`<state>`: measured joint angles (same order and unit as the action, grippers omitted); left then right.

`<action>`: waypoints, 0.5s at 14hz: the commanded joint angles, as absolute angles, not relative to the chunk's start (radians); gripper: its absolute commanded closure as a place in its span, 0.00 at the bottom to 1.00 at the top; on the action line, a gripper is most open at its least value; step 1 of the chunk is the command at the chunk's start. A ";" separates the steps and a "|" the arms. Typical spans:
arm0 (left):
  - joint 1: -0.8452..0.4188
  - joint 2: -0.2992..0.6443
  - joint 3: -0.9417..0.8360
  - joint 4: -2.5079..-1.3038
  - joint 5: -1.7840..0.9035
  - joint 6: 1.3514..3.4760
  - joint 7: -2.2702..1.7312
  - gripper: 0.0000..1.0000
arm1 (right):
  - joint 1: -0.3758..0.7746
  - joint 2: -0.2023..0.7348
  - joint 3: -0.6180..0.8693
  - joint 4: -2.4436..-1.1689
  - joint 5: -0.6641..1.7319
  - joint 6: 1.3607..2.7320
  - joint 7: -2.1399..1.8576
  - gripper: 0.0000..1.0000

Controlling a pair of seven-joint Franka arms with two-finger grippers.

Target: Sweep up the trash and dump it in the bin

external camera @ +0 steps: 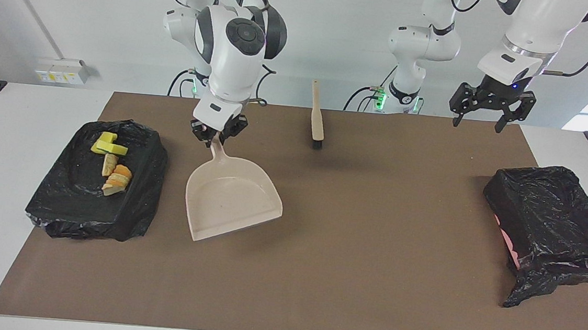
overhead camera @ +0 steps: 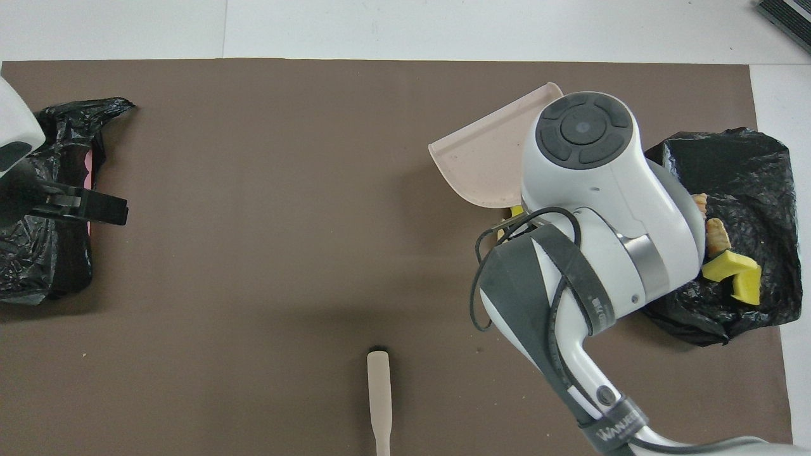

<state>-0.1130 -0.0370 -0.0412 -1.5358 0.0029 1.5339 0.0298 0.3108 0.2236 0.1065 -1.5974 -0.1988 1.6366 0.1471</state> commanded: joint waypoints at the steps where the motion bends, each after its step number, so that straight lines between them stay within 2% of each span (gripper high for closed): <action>1: -0.025 -0.017 -0.051 -1.482 -0.101 1.479 0.063 0.00 | 0.373 0.319 0.107 -1.511 -0.105 1.669 0.393 1.00; 4: -0.012 -0.029 -0.058 -1.485 -0.071 1.486 0.156 0.00 | 0.434 0.402 0.107 -1.485 0.055 1.814 0.604 1.00; 7: -0.015 -0.032 -0.060 -1.488 -0.034 1.488 0.156 0.00 | 0.514 0.495 0.107 -1.476 0.058 1.946 0.676 1.00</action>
<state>-0.0266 -0.0362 -0.0478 -1.5094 -0.0567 1.5147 0.1393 0.4814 0.4253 0.1095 -1.5239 0.0312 1.8872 0.6301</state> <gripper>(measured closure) 0.000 0.683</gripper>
